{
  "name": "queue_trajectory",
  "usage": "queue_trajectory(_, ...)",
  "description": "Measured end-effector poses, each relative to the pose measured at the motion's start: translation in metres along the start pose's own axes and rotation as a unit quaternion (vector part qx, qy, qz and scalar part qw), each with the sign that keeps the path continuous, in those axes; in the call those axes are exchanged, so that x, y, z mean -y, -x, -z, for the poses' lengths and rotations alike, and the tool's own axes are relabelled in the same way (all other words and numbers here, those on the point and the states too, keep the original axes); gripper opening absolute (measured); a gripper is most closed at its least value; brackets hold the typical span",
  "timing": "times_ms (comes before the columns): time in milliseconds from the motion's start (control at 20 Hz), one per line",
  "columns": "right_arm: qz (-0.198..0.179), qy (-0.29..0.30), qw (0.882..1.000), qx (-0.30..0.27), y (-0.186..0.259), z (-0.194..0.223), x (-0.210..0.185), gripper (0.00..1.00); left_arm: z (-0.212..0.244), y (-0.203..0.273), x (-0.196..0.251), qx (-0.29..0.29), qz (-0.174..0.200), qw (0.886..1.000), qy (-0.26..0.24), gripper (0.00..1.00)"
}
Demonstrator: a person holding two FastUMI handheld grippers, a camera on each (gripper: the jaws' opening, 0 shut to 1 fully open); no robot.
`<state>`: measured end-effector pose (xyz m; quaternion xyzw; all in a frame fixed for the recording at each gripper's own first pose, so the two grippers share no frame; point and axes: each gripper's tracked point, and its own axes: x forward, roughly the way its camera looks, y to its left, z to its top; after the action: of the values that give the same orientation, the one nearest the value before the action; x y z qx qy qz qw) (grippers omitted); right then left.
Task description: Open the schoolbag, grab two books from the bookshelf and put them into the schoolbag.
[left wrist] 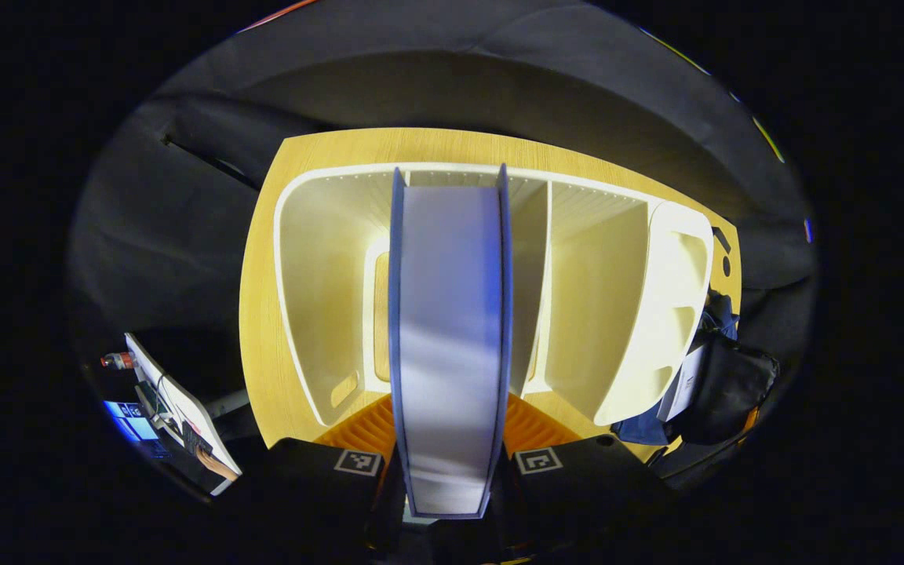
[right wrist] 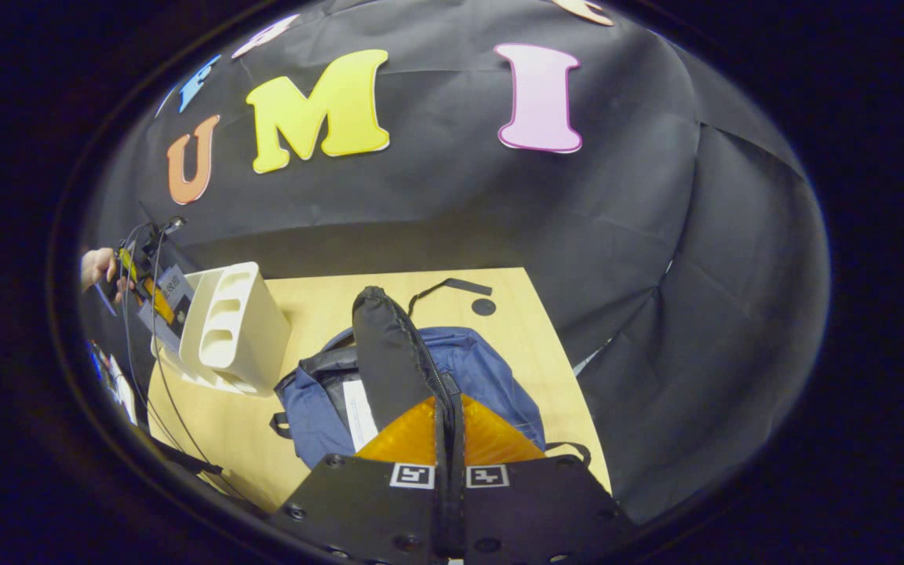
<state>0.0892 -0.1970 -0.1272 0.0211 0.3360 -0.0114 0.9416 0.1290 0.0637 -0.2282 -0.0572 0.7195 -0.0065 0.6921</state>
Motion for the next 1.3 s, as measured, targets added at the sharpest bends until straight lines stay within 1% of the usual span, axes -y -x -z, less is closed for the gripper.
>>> queue_trajectory(50, 0.0, 0.0, 1.0, 0.0, 0.0, 0.0, 0.001, 0.0, 0.004, 0.006, 0.003, 0.004, 0.003, 1.0, 0.014, 0.46)
queue_trajectory(100, 0.0, 0.0, 1.0, 0.0, 0.0, 0.001, 0.002, 0.0, 0.007, 0.013, 0.002, 0.011, 0.005, 1.0, 0.015, 0.46)
queue_trajectory(400, -0.008, 0.005, 1.0, 0.001, 0.001, 0.001, -0.001, 0.0, 0.034, 0.065, -0.007, 0.063, 0.025, 0.998, 0.004, 0.44)
queue_trajectory(550, -0.014, 0.011, 1.0, 0.002, 0.002, 0.002, -0.002, 0.0, 0.061, 0.095, -0.01, 0.083, 0.042, 0.995, 0.022, 0.44)
queue_trajectory(600, -0.016, 0.013, 1.0, 0.003, 0.002, 0.002, -0.004, 0.0, 0.069, 0.104, -0.014, 0.09, 0.047, 0.994, 0.027, 0.47)
queue_trajectory(650, -0.017, 0.015, 1.0, 0.003, 0.003, 0.002, -0.004, 0.0, 0.076, 0.115, -0.014, 0.099, 0.052, 0.993, 0.03, 0.44)
queue_trajectory(800, -0.021, 0.017, 1.0, 0.005, 0.004, 0.003, -0.005, 0.0, 0.096, 0.143, -0.017, 0.129, 0.069, 0.988, 0.043, 0.44)
queue_trajectory(900, -0.023, 0.017, 1.0, 0.006, 0.005, 0.003, -0.006, 0.0, 0.11, 0.163, -0.003, 0.151, 0.106, 0.981, 0.054, 0.44)
queue_trajectory(950, -0.023, 0.017, 1.0, 0.007, 0.006, 0.004, -0.007, 0.0, 0.118, 0.169, 0.005, 0.153, 0.125, 0.979, 0.055, 0.43)
queue_trajectory(1100, -0.023, 0.017, 1.0, 0.006, 0.007, 0.005, -0.009, 0.0, 0.13, 0.173, 0.024, 0.16, 0.177, 0.969, 0.064, 0.44)
queue_trajectory(1150, -0.022, 0.017, 1.0, 0.008, 0.008, 0.004, -0.008, 0.0, 0.132, 0.178, 0.035, 0.17, 0.216, 0.96, 0.061, 0.44)
queue_trajectory(1200, -0.021, 0.017, 1.0, 0.008, 0.009, 0.005, -0.008, 0.0, 0.133, 0.182, 0.044, 0.175, 0.237, 0.954, 0.06, 0.44)
queue_trajectory(1300, -0.019, 0.02, 1.0, 0.009, 0.009, 0.005, -0.007, 0.0, 0.137, 0.187, 0.064, 0.185, 0.288, 0.938, 0.058, 0.44)
